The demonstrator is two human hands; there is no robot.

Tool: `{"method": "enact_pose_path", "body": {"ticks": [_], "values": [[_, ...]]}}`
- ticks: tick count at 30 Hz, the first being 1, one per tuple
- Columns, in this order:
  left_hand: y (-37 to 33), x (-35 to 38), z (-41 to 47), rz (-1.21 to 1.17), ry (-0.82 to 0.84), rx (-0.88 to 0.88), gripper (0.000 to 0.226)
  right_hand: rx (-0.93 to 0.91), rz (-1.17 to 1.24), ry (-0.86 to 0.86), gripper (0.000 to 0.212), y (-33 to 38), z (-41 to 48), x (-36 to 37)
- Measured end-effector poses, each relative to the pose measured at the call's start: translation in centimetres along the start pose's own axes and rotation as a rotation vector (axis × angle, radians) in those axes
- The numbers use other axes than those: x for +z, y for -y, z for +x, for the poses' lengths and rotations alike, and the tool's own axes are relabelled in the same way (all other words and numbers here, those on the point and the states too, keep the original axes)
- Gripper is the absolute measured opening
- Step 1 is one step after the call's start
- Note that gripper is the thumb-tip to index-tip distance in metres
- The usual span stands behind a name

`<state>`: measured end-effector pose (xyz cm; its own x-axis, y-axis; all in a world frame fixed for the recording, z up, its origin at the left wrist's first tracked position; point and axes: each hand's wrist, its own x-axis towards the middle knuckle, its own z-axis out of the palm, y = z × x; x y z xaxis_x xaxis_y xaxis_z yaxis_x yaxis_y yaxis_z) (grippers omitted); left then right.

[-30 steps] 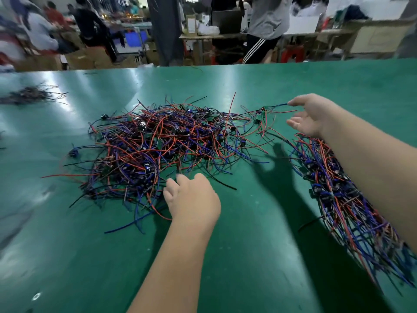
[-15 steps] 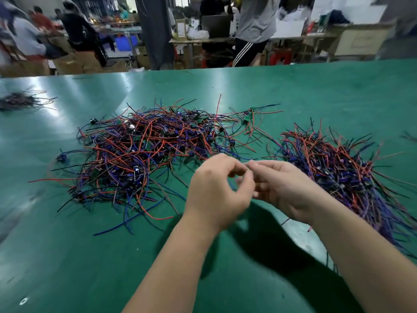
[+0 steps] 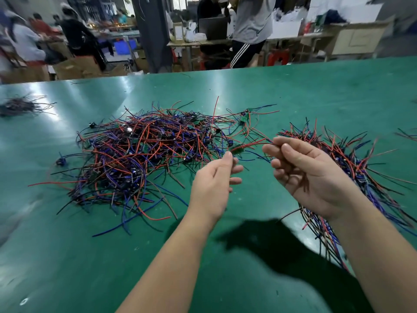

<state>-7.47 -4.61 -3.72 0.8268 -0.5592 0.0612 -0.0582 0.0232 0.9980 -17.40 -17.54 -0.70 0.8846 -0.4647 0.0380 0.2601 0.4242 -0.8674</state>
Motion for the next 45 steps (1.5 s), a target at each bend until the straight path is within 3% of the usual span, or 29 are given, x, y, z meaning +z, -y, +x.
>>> {"method": "enact_pose_path", "body": {"ticks": [4, 8, 12, 14, 19, 21, 23, 26, 29, 34, 39, 43, 45], "values": [[-1.1, -0.3, -0.1, -0.440, 0.084, -0.094, 0.028, 0.064, -0.059, 0.096, 0.021, -0.3, -0.3, -0.2], [-1.8, -1.1, 0.1, -0.672, 0.078, -0.066, 0.030, 0.144, -0.295, 0.259, 0.017, -1.5, -0.6, -0.2], [-1.9, -1.6, 0.2, -0.662, 0.063, -0.068, 0.022, 0.225, -0.627, 0.369, 0.020, -2.4, -0.8, -0.2], [-2.0, -1.6, 0.2, -0.686, 0.072, -0.102, 0.017, 0.195, -0.674, 0.374, 0.021, -2.5, -0.8, 0.0], [-2.2, -2.0, 0.2, -0.797, 0.137, -0.244, 0.022, -0.125, -0.521, 0.010, 0.019, -2.1, -0.2, 0.2], [-2.2, -1.8, 0.1, -0.796, 0.122, -0.261, 0.022, -0.217, -0.607, -0.090, 0.018, -1.9, 0.1, -0.2], [-2.2, -1.6, 0.0, -0.770, 0.111, -0.254, 0.022, -0.233, -0.725, -0.056, 0.021, -1.8, -0.1, -0.1], [-2.0, -0.9, -0.4, -0.682, 0.140, -0.204, 0.024, -0.197, -0.822, 0.133, 0.036, -2.6, -0.9, 1.2], [-1.5, -0.2, -0.7, -0.474, 0.126, -0.122, 0.022, -0.226, -0.888, 0.158, 0.031, -3.7, -1.0, 2.2], [-1.2, -0.9, -0.2, -0.382, 0.116, -0.167, 0.021, -0.212, -0.646, 0.049, 0.037, -3.9, -0.7, 2.0], [-1.1, -1.4, -0.2, -0.292, 0.126, -0.166, 0.016, -0.193, -0.393, -0.123, 0.019, -3.2, -0.1, 1.2], [-1.2, -1.7, 0.1, -0.281, 0.040, -0.191, 0.011, -0.134, -0.214, -0.126, 0.010, -2.7, -0.1, 1.1], [-1.0, -1.6, 0.0, -0.208, 0.056, -0.139, 0.011, -0.099, -0.139, -0.102, 0.020, -2.5, 0.0, 1.2]]}}
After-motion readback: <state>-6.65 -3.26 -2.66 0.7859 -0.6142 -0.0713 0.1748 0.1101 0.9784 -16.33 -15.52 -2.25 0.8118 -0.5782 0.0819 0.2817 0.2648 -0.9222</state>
